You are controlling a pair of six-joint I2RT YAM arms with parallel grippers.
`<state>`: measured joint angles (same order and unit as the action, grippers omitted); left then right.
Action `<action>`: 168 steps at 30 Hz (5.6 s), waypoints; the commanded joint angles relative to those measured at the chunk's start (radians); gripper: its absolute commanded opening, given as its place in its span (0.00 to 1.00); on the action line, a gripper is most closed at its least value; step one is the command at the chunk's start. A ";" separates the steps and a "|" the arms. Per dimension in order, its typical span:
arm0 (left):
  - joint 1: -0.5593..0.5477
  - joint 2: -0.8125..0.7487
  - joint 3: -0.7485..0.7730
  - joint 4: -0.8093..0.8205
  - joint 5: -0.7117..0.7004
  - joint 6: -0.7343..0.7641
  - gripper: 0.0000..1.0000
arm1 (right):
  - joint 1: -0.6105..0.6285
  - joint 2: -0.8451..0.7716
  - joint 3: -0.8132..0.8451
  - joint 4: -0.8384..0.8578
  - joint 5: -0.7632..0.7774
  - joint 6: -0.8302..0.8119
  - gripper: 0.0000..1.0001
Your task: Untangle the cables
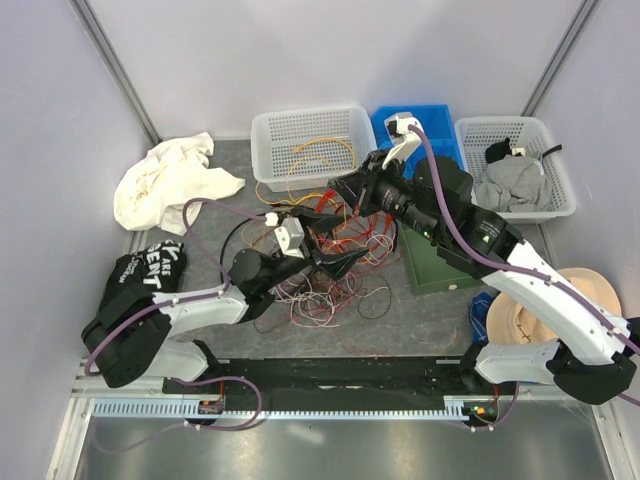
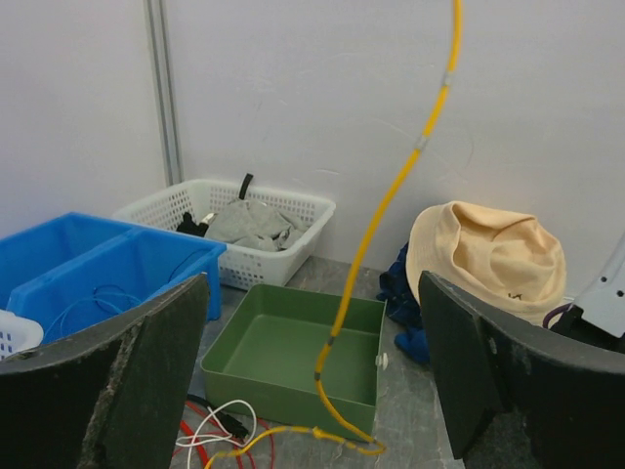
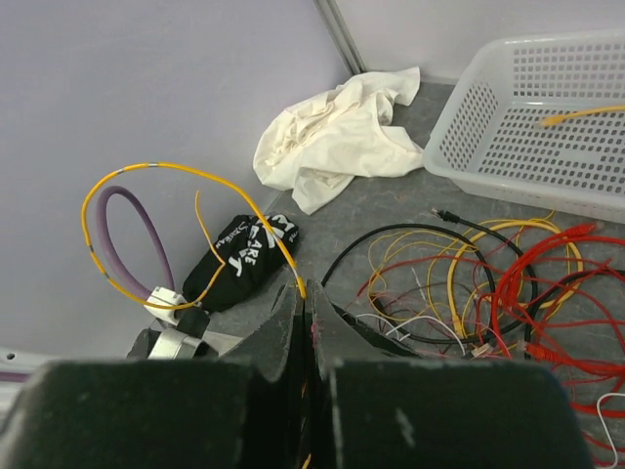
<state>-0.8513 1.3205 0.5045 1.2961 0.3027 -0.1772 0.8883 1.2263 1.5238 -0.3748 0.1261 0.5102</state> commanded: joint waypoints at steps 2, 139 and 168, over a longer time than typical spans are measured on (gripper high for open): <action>-0.005 0.034 0.058 0.246 -0.036 0.062 0.75 | 0.003 -0.037 -0.025 0.056 -0.013 0.004 0.00; 0.259 0.172 1.505 -1.578 -0.731 -0.113 0.02 | 0.003 -0.699 -0.927 0.094 0.293 0.057 0.98; 0.480 0.815 1.675 -1.597 -0.620 -0.246 0.94 | 0.003 -0.620 -0.930 0.122 0.408 -0.036 0.98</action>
<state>-0.3767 2.1555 2.1395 -0.3210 -0.3252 -0.4015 0.8883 0.5831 0.5823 -0.2928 0.5148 0.4931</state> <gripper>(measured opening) 0.320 0.979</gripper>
